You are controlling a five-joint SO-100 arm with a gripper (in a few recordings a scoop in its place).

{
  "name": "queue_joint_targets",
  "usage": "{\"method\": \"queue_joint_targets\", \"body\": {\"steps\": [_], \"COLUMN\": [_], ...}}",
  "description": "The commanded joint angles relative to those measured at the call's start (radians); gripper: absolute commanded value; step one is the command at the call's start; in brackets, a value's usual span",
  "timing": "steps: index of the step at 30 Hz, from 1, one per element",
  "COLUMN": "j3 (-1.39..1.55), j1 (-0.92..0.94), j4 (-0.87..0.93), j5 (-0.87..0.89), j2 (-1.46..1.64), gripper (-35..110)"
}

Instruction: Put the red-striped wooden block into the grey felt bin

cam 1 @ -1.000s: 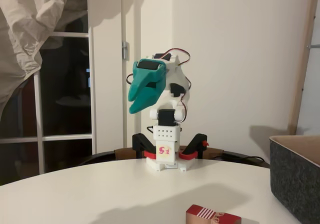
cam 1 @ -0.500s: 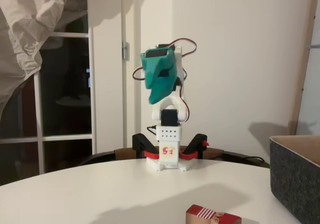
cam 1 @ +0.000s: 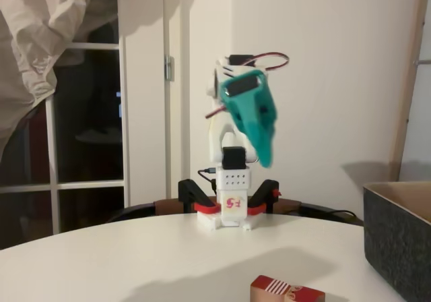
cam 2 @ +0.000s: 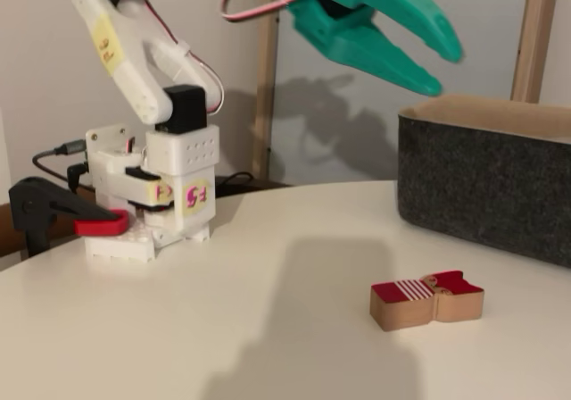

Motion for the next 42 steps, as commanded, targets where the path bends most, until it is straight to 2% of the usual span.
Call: {"method": "queue_joint_targets", "body": {"steps": [1,6,11,23,42], "j3": [-0.043,-0.044,-0.054,-0.091,-0.262], "j1": [-0.032,-0.078,-0.095,-0.104,-0.299], "j4": [-0.003,0.081,0.212,0.488,0.509], "j5": [-0.091,-0.219,-0.259,-0.08,-0.301], "j2": [-0.057,-0.132,-0.19,-0.225,-0.503], "gripper": [15,20,25,26,31]}}
